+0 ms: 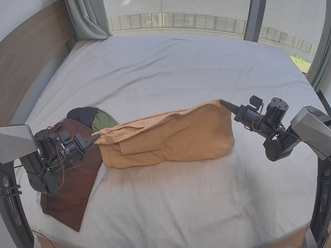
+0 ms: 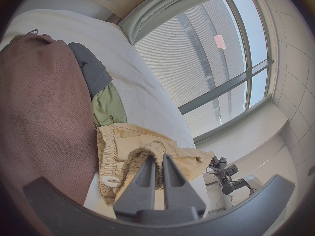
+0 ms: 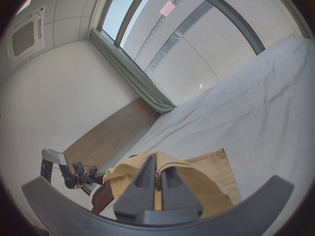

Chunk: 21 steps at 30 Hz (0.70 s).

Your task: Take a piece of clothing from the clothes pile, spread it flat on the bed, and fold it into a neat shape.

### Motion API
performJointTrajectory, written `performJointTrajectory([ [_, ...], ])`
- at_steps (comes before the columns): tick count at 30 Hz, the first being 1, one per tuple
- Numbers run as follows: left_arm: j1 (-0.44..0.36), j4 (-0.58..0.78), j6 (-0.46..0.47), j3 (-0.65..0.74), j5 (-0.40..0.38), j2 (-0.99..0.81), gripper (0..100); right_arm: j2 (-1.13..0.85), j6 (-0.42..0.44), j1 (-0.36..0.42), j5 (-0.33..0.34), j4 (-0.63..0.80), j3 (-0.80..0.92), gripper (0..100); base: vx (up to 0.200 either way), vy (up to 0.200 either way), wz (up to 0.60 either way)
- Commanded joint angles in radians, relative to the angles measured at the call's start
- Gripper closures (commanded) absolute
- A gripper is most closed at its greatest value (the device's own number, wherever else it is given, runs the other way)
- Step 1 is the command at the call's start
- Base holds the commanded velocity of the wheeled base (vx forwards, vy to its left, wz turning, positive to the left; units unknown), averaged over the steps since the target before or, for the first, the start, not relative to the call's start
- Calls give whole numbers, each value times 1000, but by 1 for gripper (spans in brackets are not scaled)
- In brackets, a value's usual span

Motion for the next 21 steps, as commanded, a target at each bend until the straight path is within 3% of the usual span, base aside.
performJointTrajectory([
  [1,0,-1,-1,-19,9,33,100,56,-1,2,1,2,-39,100,0,0,0],
  [21,-3,-2,2,-76,44,114,100,186,-1,11,-5,62,-229,100,0,0,0],
])
